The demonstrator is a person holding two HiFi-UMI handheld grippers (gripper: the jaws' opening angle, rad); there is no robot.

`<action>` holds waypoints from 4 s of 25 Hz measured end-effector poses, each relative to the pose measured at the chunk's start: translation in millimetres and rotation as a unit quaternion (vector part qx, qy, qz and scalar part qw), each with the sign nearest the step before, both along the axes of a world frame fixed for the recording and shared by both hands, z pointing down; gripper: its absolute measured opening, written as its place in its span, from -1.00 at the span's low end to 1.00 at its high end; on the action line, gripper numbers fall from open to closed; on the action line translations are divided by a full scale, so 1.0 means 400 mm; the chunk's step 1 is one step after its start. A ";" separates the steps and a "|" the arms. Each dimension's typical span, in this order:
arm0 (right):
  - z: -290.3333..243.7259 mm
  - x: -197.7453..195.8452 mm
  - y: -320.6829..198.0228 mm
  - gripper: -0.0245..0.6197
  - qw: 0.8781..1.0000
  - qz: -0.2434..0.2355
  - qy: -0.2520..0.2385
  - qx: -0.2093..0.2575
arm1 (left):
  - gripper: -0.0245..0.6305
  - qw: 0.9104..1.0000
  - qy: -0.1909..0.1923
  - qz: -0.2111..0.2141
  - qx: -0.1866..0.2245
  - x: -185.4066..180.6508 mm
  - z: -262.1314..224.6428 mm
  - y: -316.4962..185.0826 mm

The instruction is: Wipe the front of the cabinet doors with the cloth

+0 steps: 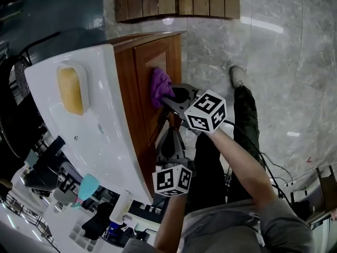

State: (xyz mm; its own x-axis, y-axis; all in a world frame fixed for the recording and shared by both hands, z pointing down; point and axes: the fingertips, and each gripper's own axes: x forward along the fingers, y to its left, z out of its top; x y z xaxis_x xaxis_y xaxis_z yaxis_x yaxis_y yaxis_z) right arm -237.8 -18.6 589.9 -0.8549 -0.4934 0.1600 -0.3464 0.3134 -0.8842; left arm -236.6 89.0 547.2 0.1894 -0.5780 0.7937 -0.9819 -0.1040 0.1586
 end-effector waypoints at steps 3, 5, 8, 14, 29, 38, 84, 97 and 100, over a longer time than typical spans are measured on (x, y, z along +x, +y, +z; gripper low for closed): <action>0.026 0.000 -0.001 -0.70 1.000 0.002 0.006 -0.010 | -0.91 1.000 0.000 0.002 -0.005 -0.002 0.009 -0.004; 0.047 -0.001 0.000 -0.70 1.000 0.002 0.010 -0.017 | -0.91 1.000 -0.001 0.003 -0.007 -0.006 0.015 -0.004; 0.083 0.000 0.001 -0.70 0.999 0.004 0.017 -0.028 | -0.91 1.000 -0.003 0.004 -0.010 -0.009 0.023 -0.006; 0.128 0.000 0.000 -0.70 0.999 0.007 0.027 -0.041 | -0.91 1.000 0.000 0.007 -0.013 -0.002 0.034 -0.013; 0.229 0.006 -0.004 -0.70 0.996 0.013 0.056 -0.072 | -0.91 1.000 0.007 0.008 -0.018 -0.001 0.064 -0.034; 0.311 0.008 0.001 -0.70 0.992 0.012 0.069 -0.102 | -0.90 0.999 0.014 0.003 -0.030 0.007 0.084 -0.030; 0.221 0.199 0.011 -0.70 0.988 0.068 0.060 -0.123 | -0.91 1.000 0.024 -0.005 -0.006 0.046 0.010 -0.054; -0.045 0.219 -0.098 -0.70 0.996 0.082 -0.040 0.010 | -0.91 1.000 0.020 -0.004 -0.002 0.063 0.006 -0.044; -0.098 0.206 -0.117 -0.70 0.996 0.071 -0.048 0.038 | -0.91 1.000 0.018 -0.006 -0.002 0.062 0.004 -0.051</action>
